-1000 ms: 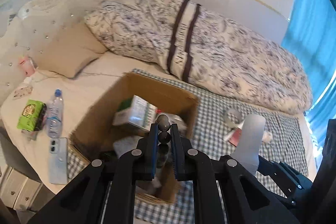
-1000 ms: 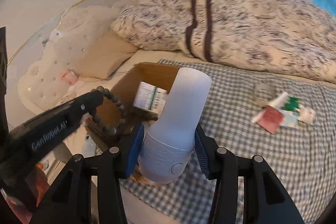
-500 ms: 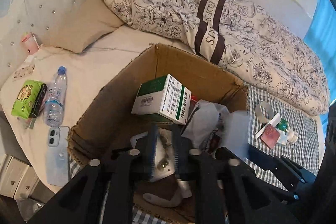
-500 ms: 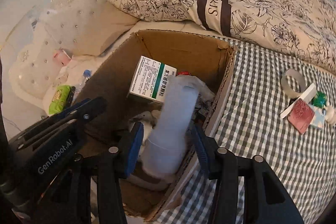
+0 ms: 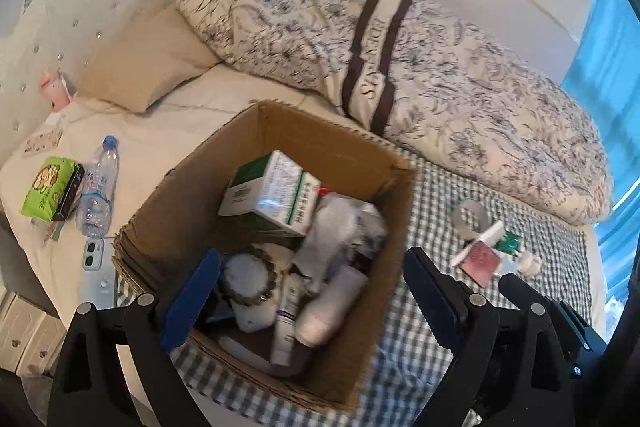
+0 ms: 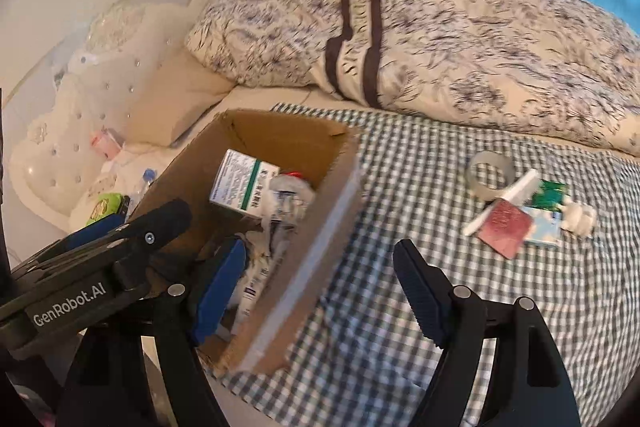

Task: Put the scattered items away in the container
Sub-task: 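Open both tools to drop the toy and bracelet into the box, then move both open tools back toward the remaining items on the sheet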

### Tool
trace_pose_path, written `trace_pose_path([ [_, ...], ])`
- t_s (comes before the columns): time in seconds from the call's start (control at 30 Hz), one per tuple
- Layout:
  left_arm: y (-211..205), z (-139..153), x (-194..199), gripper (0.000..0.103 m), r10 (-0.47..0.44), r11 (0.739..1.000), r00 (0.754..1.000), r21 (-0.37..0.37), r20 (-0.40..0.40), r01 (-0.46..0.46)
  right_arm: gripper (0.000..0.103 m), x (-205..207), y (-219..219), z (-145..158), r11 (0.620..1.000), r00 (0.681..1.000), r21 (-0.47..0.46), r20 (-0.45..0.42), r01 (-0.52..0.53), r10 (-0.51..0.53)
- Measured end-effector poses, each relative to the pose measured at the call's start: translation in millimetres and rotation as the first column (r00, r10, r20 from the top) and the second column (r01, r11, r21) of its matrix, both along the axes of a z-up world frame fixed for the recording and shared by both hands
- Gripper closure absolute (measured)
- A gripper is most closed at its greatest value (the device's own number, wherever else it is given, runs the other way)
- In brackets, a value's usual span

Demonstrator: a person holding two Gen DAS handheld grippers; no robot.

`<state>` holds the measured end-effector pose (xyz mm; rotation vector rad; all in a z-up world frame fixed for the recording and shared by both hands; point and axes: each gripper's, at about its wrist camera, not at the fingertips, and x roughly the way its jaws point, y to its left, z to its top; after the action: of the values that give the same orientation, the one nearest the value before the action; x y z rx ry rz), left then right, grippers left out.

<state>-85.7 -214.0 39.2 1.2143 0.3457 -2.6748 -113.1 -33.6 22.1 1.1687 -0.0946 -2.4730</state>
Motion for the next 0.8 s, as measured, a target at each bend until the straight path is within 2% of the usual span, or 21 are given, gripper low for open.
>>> trace_pose_path([
  [0.13, 33.0, 15.3, 10.0, 0.008, -0.026, 0.998, 0.999, -0.060, -0.022, 0.024, 0.026, 14.0, 47.3, 9.8, 0.997, 0.997, 0.005, -0.039, 0.073, -0.073],
  [0.23, 58.2, 21.8, 18.6, 0.008, -0.051, 0.996, 0.998, -0.069, -0.039, 0.048, 0.026, 24.4, 83.8, 11.1, 0.992, 0.990, 0.015, -0.058, 0.126, -0.125],
  [0.6, 156.3, 20.1, 37.2, 0.008, -0.170, 0.977, 0.984, -0.136, -0.045, 0.163, 0.026, 64.6, 230.9, 21.0, 0.950, 0.949, -0.056, -0.063, 0.306, -0.309],
  [0.8, 181.8, 24.0, 38.9, 0.006, -0.182, 0.977, 0.982, -0.121, -0.047, 0.175, 0.026, 83.2, 288.2, 24.2, 0.928, 0.929, -0.098, -0.061, 0.359, -0.365],
])
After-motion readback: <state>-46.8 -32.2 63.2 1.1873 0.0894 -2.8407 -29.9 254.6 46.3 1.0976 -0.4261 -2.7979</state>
